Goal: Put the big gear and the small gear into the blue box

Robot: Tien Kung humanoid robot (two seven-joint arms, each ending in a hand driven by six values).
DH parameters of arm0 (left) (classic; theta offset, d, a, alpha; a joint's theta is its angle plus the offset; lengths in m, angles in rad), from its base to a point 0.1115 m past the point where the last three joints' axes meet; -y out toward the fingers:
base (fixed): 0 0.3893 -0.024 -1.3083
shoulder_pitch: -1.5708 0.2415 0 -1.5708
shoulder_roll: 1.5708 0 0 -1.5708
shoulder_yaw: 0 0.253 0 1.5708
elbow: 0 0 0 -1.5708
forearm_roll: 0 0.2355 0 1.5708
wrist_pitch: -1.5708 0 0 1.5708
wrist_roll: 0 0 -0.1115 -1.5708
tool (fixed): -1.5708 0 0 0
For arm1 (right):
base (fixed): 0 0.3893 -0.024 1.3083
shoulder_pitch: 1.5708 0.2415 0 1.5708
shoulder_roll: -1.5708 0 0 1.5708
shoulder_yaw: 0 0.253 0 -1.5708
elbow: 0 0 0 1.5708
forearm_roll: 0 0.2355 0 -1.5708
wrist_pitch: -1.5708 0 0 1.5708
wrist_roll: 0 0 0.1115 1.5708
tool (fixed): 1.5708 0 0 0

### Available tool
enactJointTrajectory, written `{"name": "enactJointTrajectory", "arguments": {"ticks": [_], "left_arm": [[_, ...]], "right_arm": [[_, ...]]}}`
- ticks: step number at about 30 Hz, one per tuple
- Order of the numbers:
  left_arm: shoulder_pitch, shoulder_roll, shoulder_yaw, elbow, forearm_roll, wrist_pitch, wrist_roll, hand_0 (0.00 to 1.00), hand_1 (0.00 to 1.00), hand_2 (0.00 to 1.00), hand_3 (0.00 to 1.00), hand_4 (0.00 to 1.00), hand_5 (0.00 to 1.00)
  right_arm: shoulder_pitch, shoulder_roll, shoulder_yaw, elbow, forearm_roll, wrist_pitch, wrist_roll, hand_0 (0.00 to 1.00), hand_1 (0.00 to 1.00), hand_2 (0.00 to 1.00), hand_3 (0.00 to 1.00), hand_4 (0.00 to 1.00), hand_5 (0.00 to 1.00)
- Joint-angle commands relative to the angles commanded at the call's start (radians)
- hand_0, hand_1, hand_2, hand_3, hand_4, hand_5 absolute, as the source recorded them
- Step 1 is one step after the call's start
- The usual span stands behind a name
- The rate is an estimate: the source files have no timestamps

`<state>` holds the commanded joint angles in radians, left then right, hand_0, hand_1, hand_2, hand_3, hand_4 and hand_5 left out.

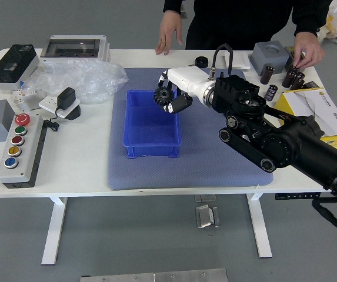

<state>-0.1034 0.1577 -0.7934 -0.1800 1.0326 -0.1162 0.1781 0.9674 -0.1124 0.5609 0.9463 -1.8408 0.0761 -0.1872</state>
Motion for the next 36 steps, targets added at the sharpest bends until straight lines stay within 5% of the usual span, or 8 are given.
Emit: {"name": "enactJointTrajectory", "arguments": {"ticks": [2, 3, 8, 9, 14, 15, 27, 36], "left_arm": [[0.000, 0.001, 0.000, 0.000, 0.002, 0.000, 0.000, 0.917, 0.901, 0.895, 0.884, 0.817, 0.356], [0.000, 0.001, 0.000, 0.000, 0.003, 0.000, 0.000, 0.918, 0.901, 0.895, 0.884, 0.817, 0.355], [0.000, 0.002, 0.000, 0.000, 0.007, -0.001, 0.001, 0.918, 0.901, 0.895, 0.884, 0.817, 0.355], [0.000, 0.002, 0.000, 0.000, 0.008, -0.001, 0.001, 0.918, 0.901, 0.894, 0.884, 0.817, 0.355], [0.002, 0.002, 0.000, 0.000, 0.009, -0.001, 0.001, 0.918, 0.901, 0.894, 0.884, 0.817, 0.355], [0.003, 0.002, 0.001, 0.000, 0.008, -0.001, 0.002, 0.918, 0.902, 0.895, 0.884, 0.817, 0.355], [0.011, 0.001, 0.003, 0.000, 0.002, -0.003, 0.005, 0.918, 0.901, 0.895, 0.890, 0.817, 0.354], [0.015, -0.001, 0.003, 0.000, -0.015, -0.001, 0.002, 0.919, 0.902, 0.895, 0.891, 0.817, 0.355]], "right_arm": [[-0.002, 0.010, 0.004, -0.006, 0.001, 0.000, -0.001, 0.576, 0.448, 0.506, 0.628, 0.631, 0.156], [-0.002, 0.015, 0.007, -0.009, 0.002, 0.001, -0.001, 0.506, 0.455, 0.537, 0.642, 0.719, 0.249], [-0.004, 0.033, 0.026, -0.018, 0.012, 0.014, -0.002, 0.506, 0.455, 0.537, 0.642, 0.719, 0.249], [-0.004, 0.035, 0.030, -0.019, 0.013, 0.017, -0.002, 0.538, 0.514, 0.646, 0.735, 0.850, 0.405], [-0.005, 0.043, 0.057, -0.025, 0.019, 0.034, 0.002, 0.538, 0.514, 0.646, 0.735, 0.850, 0.405], [-0.006, 0.044, 0.060, -0.026, 0.021, 0.038, 0.002, 0.593, 0.569, 0.721, 0.854, 0.944, 0.559], [-0.011, 0.036, 0.066, -0.014, 0.034, 0.055, 0.005, 0.617, 0.584, 0.749, 0.878, 0.980, 0.597], [-0.017, -0.073, 0.054, 0.027, 0.061, 0.034, 0.024, 0.604, 0.566, 0.726, 0.844, 0.965, 0.574]]}}
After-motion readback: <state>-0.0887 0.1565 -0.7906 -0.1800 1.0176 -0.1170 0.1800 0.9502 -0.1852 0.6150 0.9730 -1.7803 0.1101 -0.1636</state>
